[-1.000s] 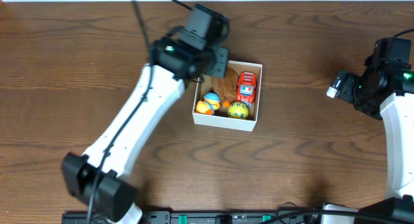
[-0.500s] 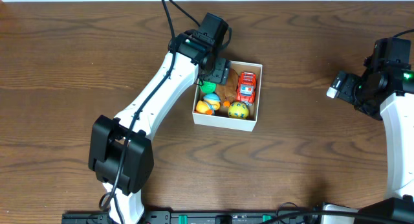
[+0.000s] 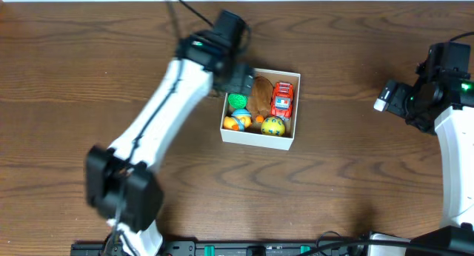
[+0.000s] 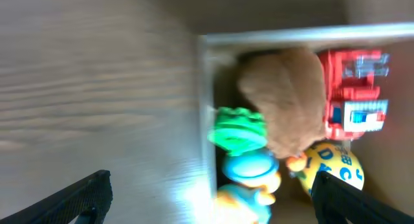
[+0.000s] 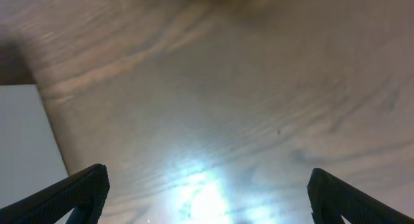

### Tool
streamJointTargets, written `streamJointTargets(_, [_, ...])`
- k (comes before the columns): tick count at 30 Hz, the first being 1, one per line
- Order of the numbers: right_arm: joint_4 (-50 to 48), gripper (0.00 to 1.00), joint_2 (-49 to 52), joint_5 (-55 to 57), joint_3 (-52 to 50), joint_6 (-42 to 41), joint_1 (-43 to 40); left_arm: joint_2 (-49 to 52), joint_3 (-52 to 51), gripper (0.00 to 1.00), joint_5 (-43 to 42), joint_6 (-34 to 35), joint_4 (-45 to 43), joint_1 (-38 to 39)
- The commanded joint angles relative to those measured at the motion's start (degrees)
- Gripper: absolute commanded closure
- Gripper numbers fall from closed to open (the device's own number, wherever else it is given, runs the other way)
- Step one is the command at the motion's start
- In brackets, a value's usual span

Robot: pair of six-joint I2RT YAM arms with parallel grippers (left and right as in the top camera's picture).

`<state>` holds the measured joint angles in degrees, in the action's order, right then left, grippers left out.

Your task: Pack container

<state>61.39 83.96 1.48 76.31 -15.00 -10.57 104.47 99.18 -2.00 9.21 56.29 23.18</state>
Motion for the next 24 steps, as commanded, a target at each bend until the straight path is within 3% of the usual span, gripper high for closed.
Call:
streamJointTargets(1, [-1.9,0.01,-1.6,0.1,0.2,4.1,4.9,-7.0,0.1,0.02,1.7,0.9,1.0,-5.5])
streamJointTargets(12, [-11.6,0.01,-2.5,4.5,0.4,4.7,20.2,-11.9,0.0,0.02,1.6,0.9,5.9,-22.1])
streamJointTargets(13, [-12.4,0.07,-2.1,4.5,0.4,3.7,20.4,-11.8,0.0,0.02,1.6,0.9,6.5,-22.6])
streamJointTargets(15, [-13.0,0.44,-0.8,5.0,0.4,0.8,20.2,-11.8,0.0,0.02,1.6,0.9,7.1,-23.3])
streamJointTargets(16, [-13.0,0.57,0.1,5.5,0.4,-1.1,20.0,-11.8,0.0,0.02,1.6,0.9,7.1,-23.6])
streamJointTargets(19, [-13.1,0.66,3.9,5.5,0.3,-3.2,20.0,-11.8,0.0,0.02,1.6,0.9,7.1,-23.6])
streamJointTargets(22, [-14.2,0.96,9.4,4.0,0.3,-3.2,20.3,-11.8,0.0,0.02,1.6,0.9,7.1,-23.6])
streamJointTargets(24, [-15.6,0.99,13.1,2.2,0.3,-3.2,20.4,-11.6,0.0,0.02,1.6,0.9,7.1,-23.6])
